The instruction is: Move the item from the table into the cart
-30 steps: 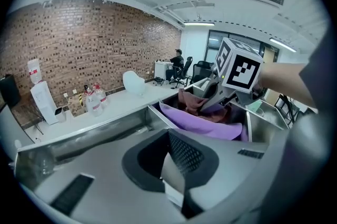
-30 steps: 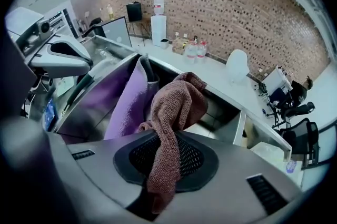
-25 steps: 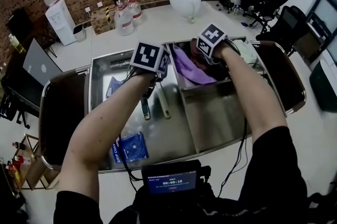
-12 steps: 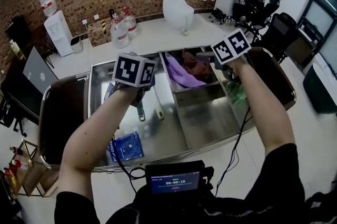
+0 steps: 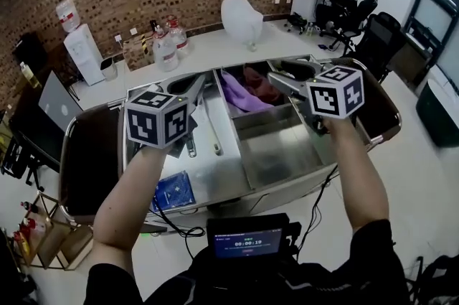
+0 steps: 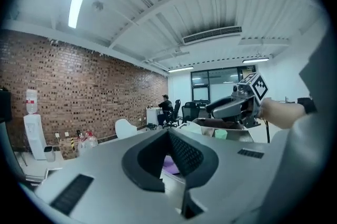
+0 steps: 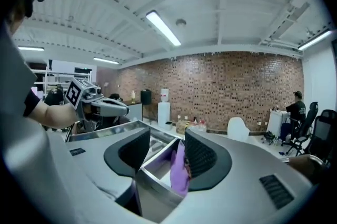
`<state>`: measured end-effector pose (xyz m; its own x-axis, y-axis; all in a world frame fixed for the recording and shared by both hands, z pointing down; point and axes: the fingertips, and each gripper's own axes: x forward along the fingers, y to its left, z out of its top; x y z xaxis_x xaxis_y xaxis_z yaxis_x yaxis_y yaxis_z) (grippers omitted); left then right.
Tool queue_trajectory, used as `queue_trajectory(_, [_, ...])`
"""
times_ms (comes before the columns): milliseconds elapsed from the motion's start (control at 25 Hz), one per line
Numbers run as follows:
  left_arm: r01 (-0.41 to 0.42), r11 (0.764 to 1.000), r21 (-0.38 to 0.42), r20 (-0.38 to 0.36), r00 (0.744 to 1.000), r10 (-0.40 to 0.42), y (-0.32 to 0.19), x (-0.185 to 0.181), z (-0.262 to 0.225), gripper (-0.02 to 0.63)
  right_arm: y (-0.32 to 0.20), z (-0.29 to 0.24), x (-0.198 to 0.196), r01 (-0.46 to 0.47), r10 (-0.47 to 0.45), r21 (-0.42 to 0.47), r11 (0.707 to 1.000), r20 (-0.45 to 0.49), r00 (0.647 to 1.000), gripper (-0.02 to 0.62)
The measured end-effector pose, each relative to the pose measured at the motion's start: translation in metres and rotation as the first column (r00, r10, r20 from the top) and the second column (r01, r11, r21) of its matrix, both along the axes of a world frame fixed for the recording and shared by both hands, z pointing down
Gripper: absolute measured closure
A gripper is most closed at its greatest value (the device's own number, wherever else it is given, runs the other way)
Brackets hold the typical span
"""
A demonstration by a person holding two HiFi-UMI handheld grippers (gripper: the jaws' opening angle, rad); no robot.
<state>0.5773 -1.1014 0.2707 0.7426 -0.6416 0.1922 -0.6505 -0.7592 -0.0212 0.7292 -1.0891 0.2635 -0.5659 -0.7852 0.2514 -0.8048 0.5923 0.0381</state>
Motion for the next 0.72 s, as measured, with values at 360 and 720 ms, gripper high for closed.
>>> queue_trajectory(360, [0.081,0.989,0.122,-0.159,0.985,-0.061,0.088,-0.024,0.006,0.603,0.089,-0.001,0.005,-0.052,0.034,0.192,0.980,0.098,0.995,0.430])
queue_trajectory(720, [0.201,0.967,0.154,-0.208,0.964,-0.167,0.144,-0.052,0.037,0.603,0.144,0.025,0.031,-0.164,0.110,0.226,0.960,0.234,0.966,0.586])
